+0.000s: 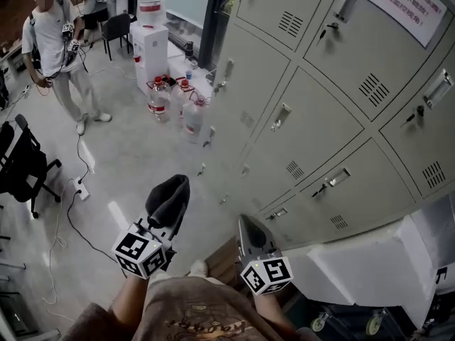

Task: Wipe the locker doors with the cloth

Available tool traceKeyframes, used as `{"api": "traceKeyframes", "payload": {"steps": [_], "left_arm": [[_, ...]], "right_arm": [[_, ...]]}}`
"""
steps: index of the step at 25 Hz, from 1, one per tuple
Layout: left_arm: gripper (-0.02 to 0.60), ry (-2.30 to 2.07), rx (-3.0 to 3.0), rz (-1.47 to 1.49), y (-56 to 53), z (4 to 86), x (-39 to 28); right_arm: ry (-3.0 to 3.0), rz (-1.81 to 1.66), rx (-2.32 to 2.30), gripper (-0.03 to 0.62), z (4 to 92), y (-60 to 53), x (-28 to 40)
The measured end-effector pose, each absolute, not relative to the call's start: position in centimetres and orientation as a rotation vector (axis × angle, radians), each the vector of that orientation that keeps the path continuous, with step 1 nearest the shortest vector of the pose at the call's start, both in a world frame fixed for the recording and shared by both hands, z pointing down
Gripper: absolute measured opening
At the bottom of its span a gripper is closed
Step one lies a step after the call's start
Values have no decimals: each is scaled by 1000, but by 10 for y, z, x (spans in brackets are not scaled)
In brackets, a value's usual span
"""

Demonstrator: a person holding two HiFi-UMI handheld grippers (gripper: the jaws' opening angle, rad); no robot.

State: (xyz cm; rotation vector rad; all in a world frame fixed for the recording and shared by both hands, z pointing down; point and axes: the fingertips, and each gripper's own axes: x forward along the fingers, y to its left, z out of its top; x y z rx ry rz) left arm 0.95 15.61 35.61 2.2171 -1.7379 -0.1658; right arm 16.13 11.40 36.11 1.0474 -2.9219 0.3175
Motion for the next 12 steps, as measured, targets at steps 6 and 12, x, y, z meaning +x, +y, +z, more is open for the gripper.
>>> {"api": "traceKeyframes", "payload": {"steps": [6, 12], "left_arm": [[38, -1789, 2209, -184, 116, 352, 6], [38, -1810, 2210, -197, 75, 371, -16]], "right_arm": [[-2943, 311, 980, -2, 369, 65, 153], [-2947, 291, 976, -2, 390, 29, 139]]}}
